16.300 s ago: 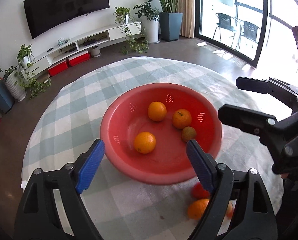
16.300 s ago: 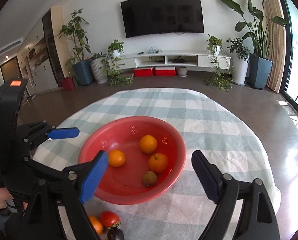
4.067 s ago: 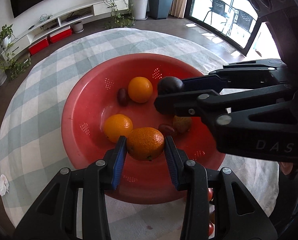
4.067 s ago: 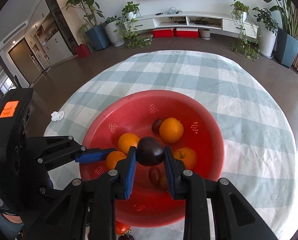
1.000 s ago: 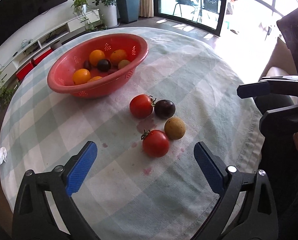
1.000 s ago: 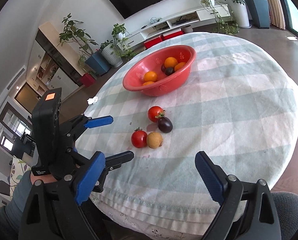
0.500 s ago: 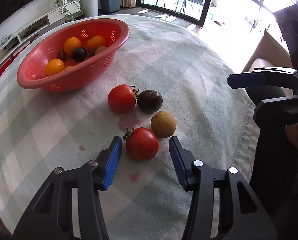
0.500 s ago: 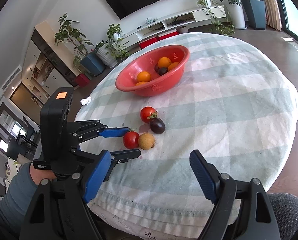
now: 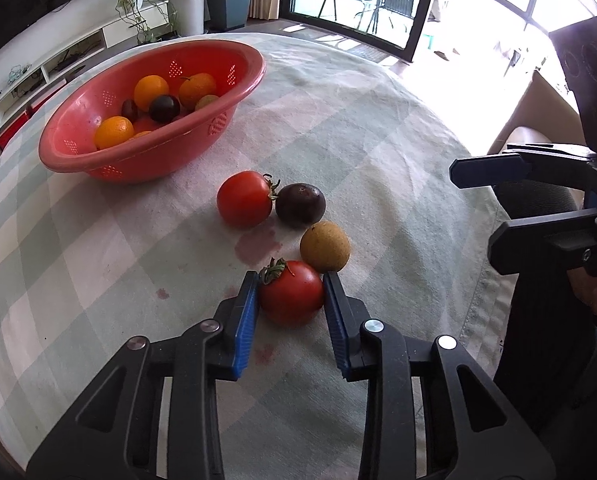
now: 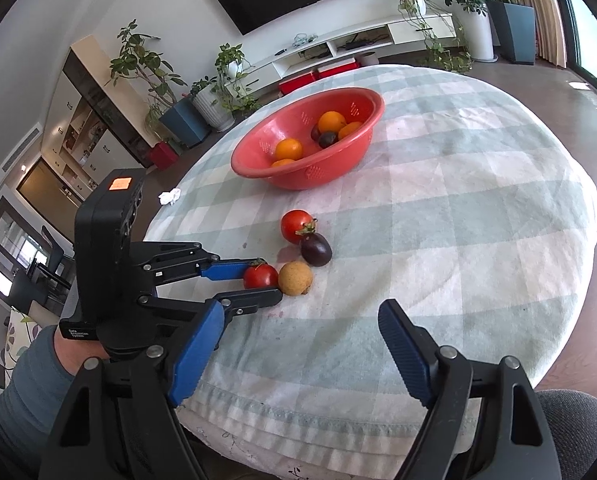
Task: Organize fruits
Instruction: 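Grasp a large red tomato with the left gripper while the right gripper approaches a brown round fruit, then grasp the brown round fruit with the right gripper and lift it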
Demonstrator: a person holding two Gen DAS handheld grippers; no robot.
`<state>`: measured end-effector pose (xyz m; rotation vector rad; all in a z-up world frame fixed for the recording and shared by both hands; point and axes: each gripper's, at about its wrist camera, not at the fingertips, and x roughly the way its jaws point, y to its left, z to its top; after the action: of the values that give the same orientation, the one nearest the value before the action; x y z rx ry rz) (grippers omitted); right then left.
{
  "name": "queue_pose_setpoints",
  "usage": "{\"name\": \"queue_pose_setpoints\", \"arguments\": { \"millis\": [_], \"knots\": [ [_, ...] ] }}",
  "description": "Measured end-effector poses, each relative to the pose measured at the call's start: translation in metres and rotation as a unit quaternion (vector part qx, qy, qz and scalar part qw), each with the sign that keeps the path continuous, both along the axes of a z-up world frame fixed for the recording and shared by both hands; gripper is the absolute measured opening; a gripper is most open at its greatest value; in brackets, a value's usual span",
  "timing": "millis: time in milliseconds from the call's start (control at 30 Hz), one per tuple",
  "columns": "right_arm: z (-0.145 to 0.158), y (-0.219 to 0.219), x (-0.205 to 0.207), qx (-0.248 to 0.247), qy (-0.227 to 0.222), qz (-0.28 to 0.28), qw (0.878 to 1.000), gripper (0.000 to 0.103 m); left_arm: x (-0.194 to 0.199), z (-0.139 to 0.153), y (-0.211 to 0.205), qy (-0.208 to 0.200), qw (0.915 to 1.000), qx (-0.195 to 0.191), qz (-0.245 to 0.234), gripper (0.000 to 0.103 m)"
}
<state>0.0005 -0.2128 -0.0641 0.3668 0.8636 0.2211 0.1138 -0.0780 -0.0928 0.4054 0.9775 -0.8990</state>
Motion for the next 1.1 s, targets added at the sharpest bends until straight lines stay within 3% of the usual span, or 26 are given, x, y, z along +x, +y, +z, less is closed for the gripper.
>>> {"name": "queue_pose_setpoints", "arguments": {
  "millis": [300,533,600,1100],
  "knots": [
    [-0.008,0.02,0.021,-0.045,0.005,0.011,0.999,0.071,-0.008,0.014,0.038,-0.006,0.9974,-0.032,0.065,0.03],
    [-0.027,0.042,0.044,-0.078,0.034,0.017,0.996,0.059,-0.014,0.025,0.086,-0.008,0.9847,-0.07,0.159,0.03],
    [-0.034,0.047,0.049,-0.084,0.043,0.017,0.995,0.052,-0.018,0.027,0.093,-0.012,0.9824,-0.073,0.171,0.03],
    [-0.04,0.068,0.059,-0.155,0.034,0.017,0.987,0.03,-0.027,0.026,0.092,-0.008,0.9813,-0.093,0.168,0.03]
  ]
}}
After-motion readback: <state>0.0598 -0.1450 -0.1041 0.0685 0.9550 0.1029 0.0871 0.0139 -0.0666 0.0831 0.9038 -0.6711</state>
